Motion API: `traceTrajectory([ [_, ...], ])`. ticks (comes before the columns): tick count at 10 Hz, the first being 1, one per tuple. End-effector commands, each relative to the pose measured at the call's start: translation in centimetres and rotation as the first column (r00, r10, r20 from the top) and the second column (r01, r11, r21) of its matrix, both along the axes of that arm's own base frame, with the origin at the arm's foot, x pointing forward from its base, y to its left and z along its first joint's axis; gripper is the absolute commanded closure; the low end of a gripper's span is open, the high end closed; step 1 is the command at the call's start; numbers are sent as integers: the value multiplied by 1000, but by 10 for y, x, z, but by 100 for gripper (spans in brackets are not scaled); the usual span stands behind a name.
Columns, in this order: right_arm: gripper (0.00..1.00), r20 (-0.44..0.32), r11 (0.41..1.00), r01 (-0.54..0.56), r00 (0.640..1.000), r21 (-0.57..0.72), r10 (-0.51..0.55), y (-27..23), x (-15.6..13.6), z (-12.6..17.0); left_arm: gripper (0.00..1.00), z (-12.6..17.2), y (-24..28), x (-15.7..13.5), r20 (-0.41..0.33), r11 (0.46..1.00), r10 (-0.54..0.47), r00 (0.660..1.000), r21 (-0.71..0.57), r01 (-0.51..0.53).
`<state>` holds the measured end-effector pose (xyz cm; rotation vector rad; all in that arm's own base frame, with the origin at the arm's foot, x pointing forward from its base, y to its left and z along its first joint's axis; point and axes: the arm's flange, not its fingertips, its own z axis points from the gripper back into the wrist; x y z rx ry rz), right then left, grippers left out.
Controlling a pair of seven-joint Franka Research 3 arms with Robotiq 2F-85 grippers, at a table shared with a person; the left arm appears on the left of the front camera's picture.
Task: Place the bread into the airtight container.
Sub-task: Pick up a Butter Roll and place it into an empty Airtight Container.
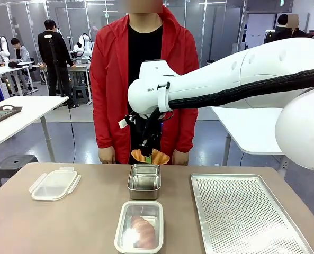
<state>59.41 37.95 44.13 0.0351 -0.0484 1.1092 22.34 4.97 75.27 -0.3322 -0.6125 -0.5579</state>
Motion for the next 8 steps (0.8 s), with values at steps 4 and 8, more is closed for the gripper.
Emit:
traceTrajectory([
  [4, 73, -32, 964, 264, 964, -31, -265, 5, -12, 4, 0, 3, 0, 0, 1, 1000, -13, 1000, -4, 13],
  [8, 73, -139, 677, 736, 670, -10, -730, 12, -18, -6, 0, 3, 0, 0, 1, 1000, -13, 1000, -4, 13],
])
